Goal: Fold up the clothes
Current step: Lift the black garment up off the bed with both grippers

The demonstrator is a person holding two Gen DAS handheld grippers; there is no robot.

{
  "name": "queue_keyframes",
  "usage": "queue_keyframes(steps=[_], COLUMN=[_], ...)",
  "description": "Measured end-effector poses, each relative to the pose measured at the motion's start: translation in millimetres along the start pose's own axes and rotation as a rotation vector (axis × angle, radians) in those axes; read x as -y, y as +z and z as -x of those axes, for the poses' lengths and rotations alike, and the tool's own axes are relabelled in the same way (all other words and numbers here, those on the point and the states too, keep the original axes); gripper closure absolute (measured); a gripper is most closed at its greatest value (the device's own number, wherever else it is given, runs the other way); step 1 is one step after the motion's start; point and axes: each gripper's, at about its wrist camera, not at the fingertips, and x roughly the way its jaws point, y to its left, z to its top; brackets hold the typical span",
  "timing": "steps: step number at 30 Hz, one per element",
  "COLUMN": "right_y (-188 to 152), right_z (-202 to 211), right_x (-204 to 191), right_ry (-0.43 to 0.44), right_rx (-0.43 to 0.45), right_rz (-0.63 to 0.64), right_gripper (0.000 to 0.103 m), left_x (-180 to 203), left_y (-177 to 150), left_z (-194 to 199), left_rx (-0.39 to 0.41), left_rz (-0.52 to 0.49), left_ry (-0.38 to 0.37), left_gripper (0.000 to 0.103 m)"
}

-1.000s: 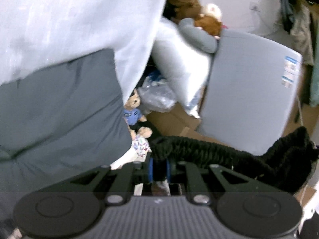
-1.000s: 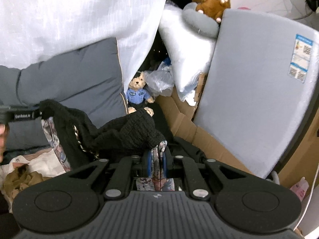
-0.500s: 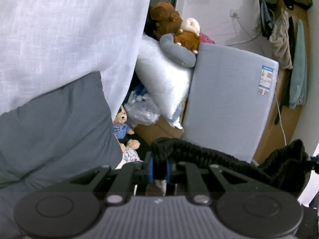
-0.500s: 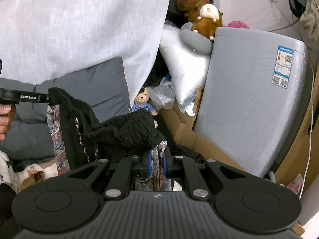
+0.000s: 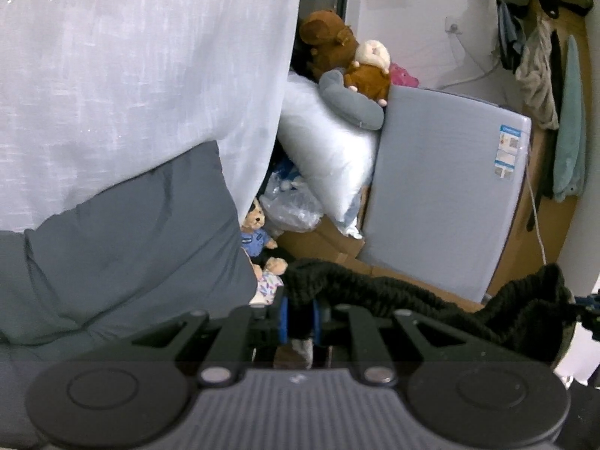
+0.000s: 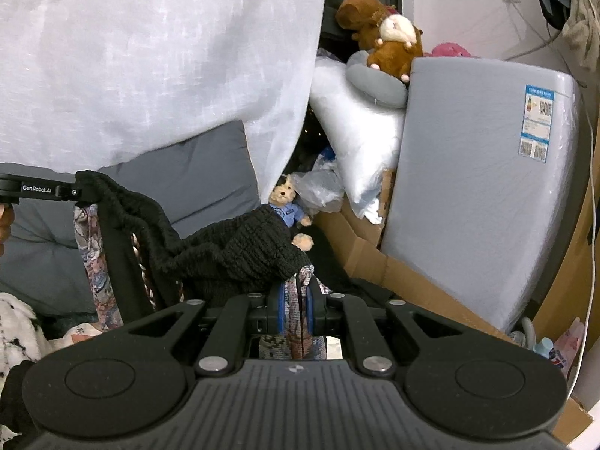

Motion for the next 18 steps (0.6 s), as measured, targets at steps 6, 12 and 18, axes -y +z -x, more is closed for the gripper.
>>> queue_keyframes(steps=[6,12,18], right_y=[2,1,-9], right_z=[26,58,80], right_x=[-12,-24,-33], right_ry=[0.013,0.026,0.042], right_rx=[0.032,0.059,0.033], right_rz=[-0.002,-0.003,-0.023], right_gripper=[0.092,0.092,0.092], left_x=[1,4,9], left_y=[2,1,-8], left_z=[30,61,77], left_rx=[0.003,0.006,-0.019], left_rz=[-0.039,-0.067,-0.077], left_ry=[-0.021,-0.058,-0.071], left_gripper=[0.09,0.09,0.09])
